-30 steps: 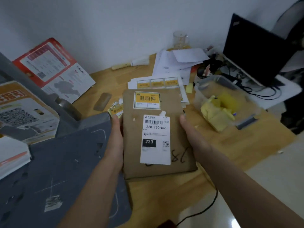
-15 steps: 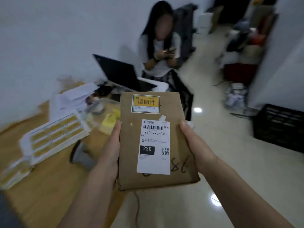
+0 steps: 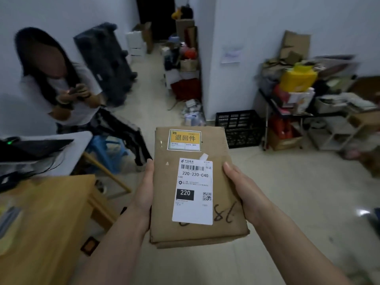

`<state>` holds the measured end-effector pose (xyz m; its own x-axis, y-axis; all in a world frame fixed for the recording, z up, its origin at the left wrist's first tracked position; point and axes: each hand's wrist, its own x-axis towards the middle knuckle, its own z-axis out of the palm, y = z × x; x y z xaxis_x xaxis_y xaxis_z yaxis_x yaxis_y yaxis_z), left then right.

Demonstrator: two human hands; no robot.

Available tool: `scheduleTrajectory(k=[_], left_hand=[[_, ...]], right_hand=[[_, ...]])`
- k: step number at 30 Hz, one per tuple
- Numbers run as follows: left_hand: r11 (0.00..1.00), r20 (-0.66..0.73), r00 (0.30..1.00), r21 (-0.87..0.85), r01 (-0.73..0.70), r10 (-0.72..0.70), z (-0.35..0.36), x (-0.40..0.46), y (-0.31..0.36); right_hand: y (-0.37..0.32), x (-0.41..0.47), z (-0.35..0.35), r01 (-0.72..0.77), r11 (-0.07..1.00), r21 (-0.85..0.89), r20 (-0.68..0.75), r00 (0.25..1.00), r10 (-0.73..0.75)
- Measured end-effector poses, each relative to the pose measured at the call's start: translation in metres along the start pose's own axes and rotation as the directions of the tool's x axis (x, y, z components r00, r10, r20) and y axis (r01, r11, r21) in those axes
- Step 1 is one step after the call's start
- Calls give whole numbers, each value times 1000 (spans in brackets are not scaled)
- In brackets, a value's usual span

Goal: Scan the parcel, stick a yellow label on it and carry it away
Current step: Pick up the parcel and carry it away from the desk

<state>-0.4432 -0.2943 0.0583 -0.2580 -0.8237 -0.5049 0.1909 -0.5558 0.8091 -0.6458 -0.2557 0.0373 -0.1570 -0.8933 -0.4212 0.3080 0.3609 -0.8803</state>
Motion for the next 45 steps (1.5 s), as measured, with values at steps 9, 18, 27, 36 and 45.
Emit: scheduleTrajectory(k=[9,18,27,36,45], left_hand=[[987,110,990,147,70,-87,79,86,19],[964,209,965,241,108,-160,104,194,64],[947,263,935,274,166,-240,176,294,72],[949,225,941,248,195,-252,306,419,89],[973,124,971,128,191,-206,392,534,114]], right_hand=[[-39,33,-70,108,986,129,-186,979,-83],[-73,112,-77,156,971,181,-333,939,-89],[-110,196,-143,173,965,195,-410,909,-80],[-188,312,-262,146,969,198,-423,905,-50],[-261,437,-340,107,973,203,-376,926,-23]])
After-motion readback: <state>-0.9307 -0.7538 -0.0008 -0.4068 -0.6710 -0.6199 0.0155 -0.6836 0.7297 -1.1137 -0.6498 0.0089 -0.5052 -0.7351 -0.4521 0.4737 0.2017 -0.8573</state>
